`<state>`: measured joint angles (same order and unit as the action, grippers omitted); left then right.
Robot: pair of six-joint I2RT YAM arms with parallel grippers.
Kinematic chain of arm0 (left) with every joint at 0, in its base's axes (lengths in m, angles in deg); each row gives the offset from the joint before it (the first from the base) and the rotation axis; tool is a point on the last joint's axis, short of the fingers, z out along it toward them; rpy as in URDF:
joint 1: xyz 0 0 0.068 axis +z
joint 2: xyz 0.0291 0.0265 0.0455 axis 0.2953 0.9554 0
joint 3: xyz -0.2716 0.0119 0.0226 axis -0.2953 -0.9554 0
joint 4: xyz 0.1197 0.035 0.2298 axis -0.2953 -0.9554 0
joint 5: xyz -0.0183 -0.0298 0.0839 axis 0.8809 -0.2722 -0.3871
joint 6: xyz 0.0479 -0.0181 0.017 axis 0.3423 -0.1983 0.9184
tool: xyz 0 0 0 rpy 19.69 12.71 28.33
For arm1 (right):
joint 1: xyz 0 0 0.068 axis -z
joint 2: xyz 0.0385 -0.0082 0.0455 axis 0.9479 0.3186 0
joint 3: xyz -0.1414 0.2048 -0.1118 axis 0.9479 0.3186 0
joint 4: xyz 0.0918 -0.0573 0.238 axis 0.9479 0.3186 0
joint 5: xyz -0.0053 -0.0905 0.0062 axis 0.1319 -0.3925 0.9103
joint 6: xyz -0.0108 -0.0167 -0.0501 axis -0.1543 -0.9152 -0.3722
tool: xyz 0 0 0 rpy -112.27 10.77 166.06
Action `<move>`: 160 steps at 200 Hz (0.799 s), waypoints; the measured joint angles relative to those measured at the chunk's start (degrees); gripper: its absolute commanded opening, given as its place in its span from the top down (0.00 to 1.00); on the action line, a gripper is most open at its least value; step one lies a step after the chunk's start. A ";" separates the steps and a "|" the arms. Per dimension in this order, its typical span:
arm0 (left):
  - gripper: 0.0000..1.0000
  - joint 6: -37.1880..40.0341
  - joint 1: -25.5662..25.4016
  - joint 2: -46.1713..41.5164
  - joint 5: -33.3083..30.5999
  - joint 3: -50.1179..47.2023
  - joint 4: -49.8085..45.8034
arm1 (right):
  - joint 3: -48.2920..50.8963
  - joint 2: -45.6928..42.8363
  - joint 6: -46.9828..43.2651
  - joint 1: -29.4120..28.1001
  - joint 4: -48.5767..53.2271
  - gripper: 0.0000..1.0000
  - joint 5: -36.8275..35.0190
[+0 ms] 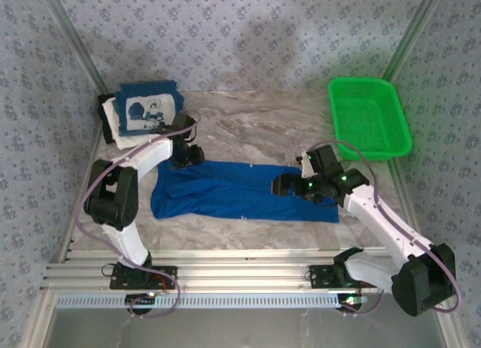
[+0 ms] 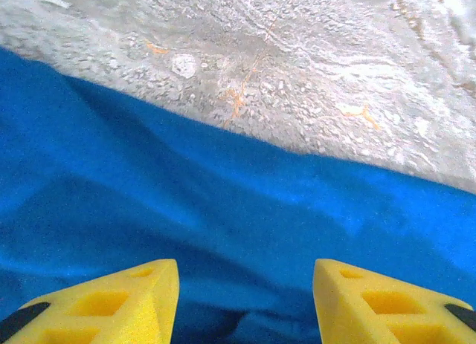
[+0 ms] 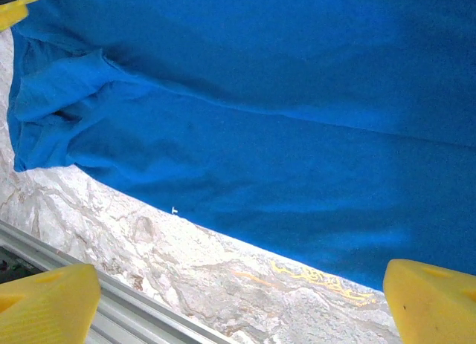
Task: Fold and stack the t-shirts
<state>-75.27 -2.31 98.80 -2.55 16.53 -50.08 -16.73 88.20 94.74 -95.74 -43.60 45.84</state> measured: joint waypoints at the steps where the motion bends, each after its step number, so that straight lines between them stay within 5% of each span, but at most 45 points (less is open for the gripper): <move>1: 0.50 0.02 0.00 0.15 0.04 0.00 0.07 | 0.00 0.00 0.00 0.00 0.00 0.00 0.00; 53: 0.50 0.44 -0.55 1.77 4.79 -5.57 1.88 | 0.00 -0.68 -0.04 0.02 0.37 0.00 0.50; 123: 0.46 -2.32 -7.13 -16.81 8.48 -18.73 1.62 | 0.00 1.11 -0.48 0.61 0.09 0.00 1.05; 160: 0.46 -4.96 -9.88 -18.82 9.90 -23.89 2.10 | -0.24 3.34 -1.27 0.94 -0.22 0.00 1.55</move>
<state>-80.24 -12.19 79.98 7.35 -7.36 -47.98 -16.97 91.55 93.47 -94.80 -43.81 47.40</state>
